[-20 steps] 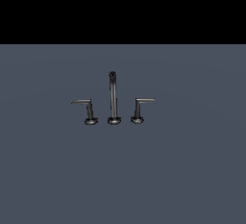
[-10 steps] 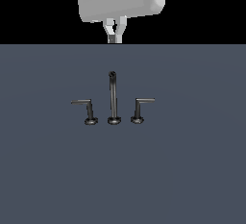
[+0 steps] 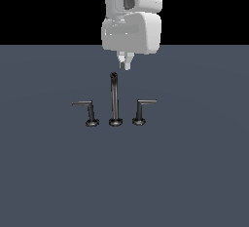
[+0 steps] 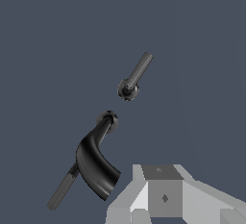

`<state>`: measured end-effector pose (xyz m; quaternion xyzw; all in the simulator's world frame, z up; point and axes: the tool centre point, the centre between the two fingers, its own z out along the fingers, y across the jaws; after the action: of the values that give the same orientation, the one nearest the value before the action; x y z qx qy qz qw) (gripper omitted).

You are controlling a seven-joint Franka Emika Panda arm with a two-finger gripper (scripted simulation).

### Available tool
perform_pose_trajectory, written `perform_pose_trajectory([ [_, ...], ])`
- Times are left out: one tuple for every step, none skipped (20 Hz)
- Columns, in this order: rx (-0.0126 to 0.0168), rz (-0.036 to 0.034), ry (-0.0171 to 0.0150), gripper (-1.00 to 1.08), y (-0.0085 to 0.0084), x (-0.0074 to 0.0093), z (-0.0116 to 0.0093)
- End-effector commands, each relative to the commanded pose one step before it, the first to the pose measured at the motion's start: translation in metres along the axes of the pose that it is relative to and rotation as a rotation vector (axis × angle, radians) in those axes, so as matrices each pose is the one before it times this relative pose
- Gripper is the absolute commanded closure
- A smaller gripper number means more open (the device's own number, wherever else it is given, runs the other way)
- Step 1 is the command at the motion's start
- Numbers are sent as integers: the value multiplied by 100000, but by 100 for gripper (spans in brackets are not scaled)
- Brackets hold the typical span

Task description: Turn on the faucet by rotating a designated handle.

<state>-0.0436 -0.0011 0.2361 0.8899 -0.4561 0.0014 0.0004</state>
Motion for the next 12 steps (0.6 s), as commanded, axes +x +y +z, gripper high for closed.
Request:
perform_pose_trajectory([
  [30, 6208, 21, 108, -672, 1336, 1672],
  [-18, 2462, -4, 108, -270, 536, 662],
  [-21, 2481, 0, 108, -271, 542, 666],
  [-24, 2502, 3, 108, -273, 548, 671],
  [-26, 2524, 5, 108, -275, 554, 676],
  [-27, 2549, 8, 108, -277, 562, 681],
  [-28, 2573, 10, 108, -280, 568, 686],
  [-29, 2595, 12, 108, -282, 574, 690],
  [-27, 2557, 12, 108, -278, 568, 677],
  [-25, 2476, 10, 108, -270, 551, 653],
  [-21, 2391, 7, 108, -262, 533, 627],
  [-19, 2292, 5, 108, -252, 512, 599],
])
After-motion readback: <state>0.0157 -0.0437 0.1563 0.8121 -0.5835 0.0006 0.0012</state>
